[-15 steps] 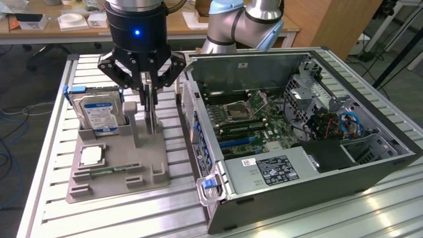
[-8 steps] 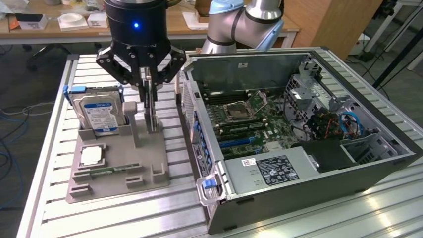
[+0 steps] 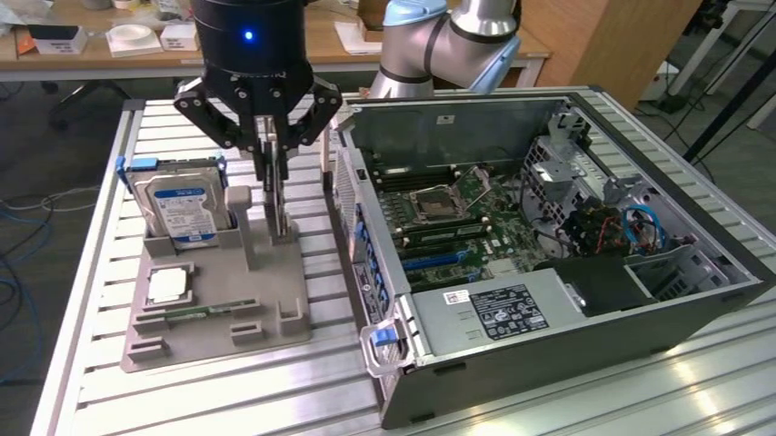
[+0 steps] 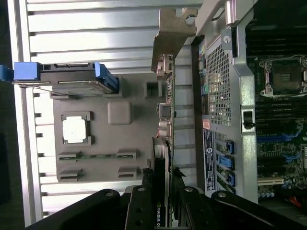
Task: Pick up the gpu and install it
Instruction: 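Pick up the gpu and move the gpu toward the slot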
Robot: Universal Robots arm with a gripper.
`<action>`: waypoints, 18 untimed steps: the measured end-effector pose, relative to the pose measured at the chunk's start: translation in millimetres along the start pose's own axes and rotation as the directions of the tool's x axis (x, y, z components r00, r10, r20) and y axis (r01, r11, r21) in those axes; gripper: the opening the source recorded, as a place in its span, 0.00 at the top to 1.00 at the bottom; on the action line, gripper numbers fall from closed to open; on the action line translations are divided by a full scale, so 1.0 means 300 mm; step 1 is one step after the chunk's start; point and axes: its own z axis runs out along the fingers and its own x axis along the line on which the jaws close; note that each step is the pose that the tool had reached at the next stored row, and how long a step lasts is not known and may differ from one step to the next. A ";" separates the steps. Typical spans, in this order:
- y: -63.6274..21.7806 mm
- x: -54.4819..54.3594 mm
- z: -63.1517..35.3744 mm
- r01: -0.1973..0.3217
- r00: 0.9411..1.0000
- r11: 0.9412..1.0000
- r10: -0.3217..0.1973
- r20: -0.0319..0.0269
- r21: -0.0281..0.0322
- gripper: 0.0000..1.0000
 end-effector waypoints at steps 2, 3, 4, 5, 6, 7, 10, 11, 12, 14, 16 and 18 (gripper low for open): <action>0.000 0.000 -0.006 0.000 1.000 1.000 0.000 0.000 0.000 0.74; 0.000 0.000 -0.009 0.000 1.000 1.000 0.000 0.000 0.000 0.74; 0.001 0.000 -0.013 0.000 1.000 1.000 0.000 0.000 0.000 0.74; 0.001 0.000 -0.016 0.000 1.000 1.000 0.000 0.000 0.000 0.74; 0.001 0.000 -0.019 0.000 1.000 1.000 0.000 0.000 0.000 0.74; 0.001 0.000 -0.023 0.000 1.000 1.000 0.000 0.000 0.000 0.74; 0.002 0.000 -0.034 0.000 1.000 1.000 0.000 0.000 0.000 0.74; 0.002 0.000 -0.037 0.000 1.000 1.000 0.000 0.000 0.000 0.74; 0.002 0.000 -0.041 0.000 1.000 1.000 0.000 0.000 0.000 0.74; 0.002 -0.001 -0.049 0.000 1.000 1.000 0.000 0.000 0.000 0.74; 0.003 -0.001 -0.057 0.000 1.000 1.000 0.000 0.000 0.000 0.74; 0.003 -0.001 -0.066 0.000 1.000 1.000 0.000 0.000 0.000 0.74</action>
